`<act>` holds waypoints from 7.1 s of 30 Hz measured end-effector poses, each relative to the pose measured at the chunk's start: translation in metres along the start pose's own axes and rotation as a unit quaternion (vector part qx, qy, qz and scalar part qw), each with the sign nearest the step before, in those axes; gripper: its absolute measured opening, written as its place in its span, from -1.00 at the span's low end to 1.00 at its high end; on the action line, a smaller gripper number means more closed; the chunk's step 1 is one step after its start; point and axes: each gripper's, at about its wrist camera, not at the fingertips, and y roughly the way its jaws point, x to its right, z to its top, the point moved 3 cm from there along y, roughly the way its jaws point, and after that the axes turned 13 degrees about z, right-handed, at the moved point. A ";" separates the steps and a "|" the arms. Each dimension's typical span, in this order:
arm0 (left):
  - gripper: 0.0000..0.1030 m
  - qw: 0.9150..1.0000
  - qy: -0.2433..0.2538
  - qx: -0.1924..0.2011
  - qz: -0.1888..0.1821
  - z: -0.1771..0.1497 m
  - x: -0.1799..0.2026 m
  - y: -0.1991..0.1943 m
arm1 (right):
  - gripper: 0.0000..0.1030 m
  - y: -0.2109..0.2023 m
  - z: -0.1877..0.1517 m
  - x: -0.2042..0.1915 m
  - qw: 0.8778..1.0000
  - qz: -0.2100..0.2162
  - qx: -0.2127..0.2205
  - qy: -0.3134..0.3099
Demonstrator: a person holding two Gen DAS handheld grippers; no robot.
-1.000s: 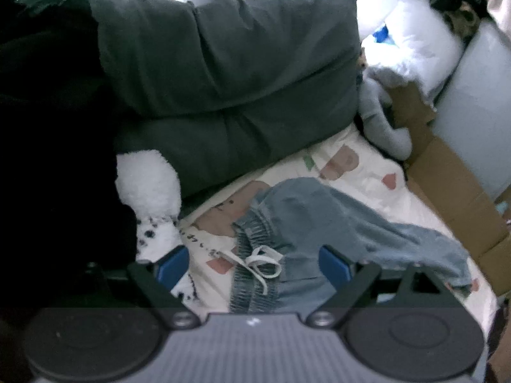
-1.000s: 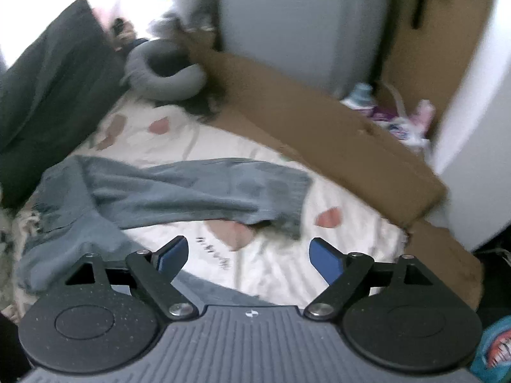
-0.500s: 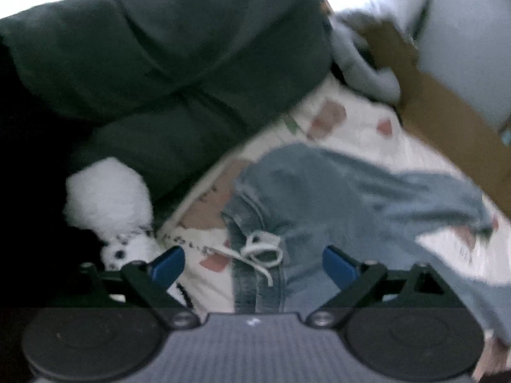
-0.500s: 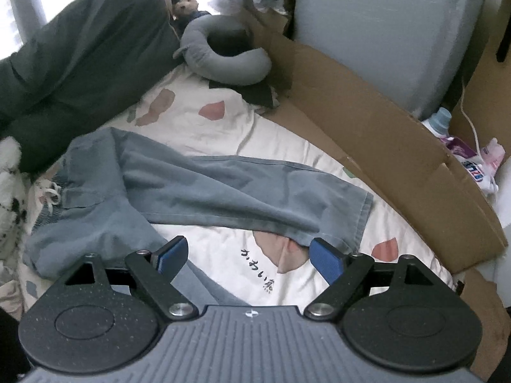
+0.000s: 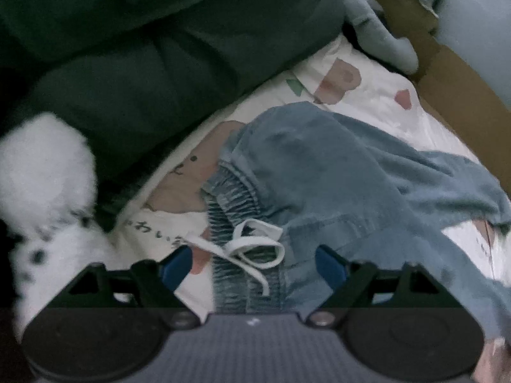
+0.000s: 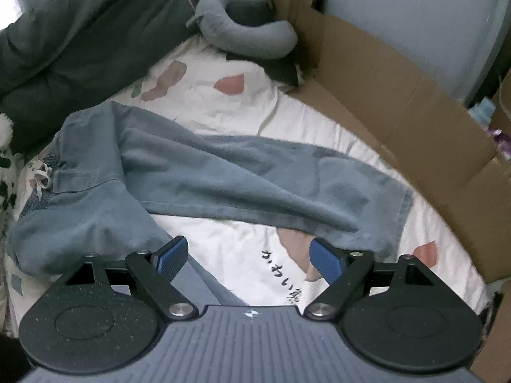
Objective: Fold clothes
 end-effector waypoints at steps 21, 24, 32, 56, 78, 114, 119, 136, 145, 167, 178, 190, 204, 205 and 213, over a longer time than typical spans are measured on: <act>-0.19 0.986 -0.159 0.054 0.009 -0.037 -0.024 0.101 | 0.70 0.076 -0.034 -0.001 1.000 0.012 -0.021 0.005; -0.84 0.983 -0.168 0.070 0.027 -0.041 -0.027 0.099 | 0.70 0.080 -0.040 -0.001 1.000 0.009 -0.029 0.000; -0.94 0.972 -0.205 0.111 -0.004 -0.039 -0.036 0.069 | 0.70 0.085 -0.047 0.005 0.999 0.008 -0.036 0.015; -0.90 0.982 -0.111 0.091 -0.124 -0.029 0.084 0.053 | 0.70 0.090 -0.056 0.005 0.999 0.013 -0.038 0.021; 0.36 0.991 -0.083 0.073 -0.076 -0.025 0.078 0.089 | 0.70 0.099 -0.072 0.002 0.999 0.014 -0.047 0.016; 0.20 0.990 0.030 0.036 -0.135 0.003 0.197 0.021 | 0.70 0.068 -0.087 0.041 0.989 0.066 0.074 0.108; 0.44 0.994 0.040 0.018 -0.101 0.006 0.195 0.007 | 0.70 0.043 -0.079 0.041 0.988 0.072 0.088 0.101; 0.65 0.998 0.000 -0.001 -0.058 -0.006 0.143 0.044 | 0.70 0.081 -0.021 0.065 0.989 0.065 0.113 0.074; 0.61 0.997 -0.077 -0.012 -0.026 -0.009 0.122 0.067 | 0.70 0.134 0.032 0.082 0.991 0.071 0.105 0.052; 0.67 0.953 -0.284 0.028 0.099 -0.072 -0.007 -0.002 | 0.70 0.272 0.209 -0.031 0.965 0.212 0.012 -0.153; 0.67 0.928 -0.361 0.024 0.087 -0.140 -0.026 -0.035 | 0.70 0.297 0.243 -0.129 0.944 0.224 -0.024 -0.240; 0.23 0.905 -0.421 -0.032 0.056 -0.201 -0.016 -0.008 | 0.70 0.327 0.265 -0.217 0.917 0.236 -0.026 -0.321; 0.14 0.846 -0.532 0.003 0.025 -0.220 -0.035 -0.002 | 0.59 0.380 0.287 -0.312 0.894 0.239 -0.048 -0.375; 0.14 0.845 -0.534 -0.002 0.023 -0.220 -0.034 0.002 | 0.59 0.384 0.287 -0.317 0.893 0.235 -0.050 -0.381; -0.09 0.839 -0.543 -0.038 0.002 -0.225 -0.026 0.028 | 0.59 0.413 0.291 -0.329 0.892 0.201 -0.071 -0.399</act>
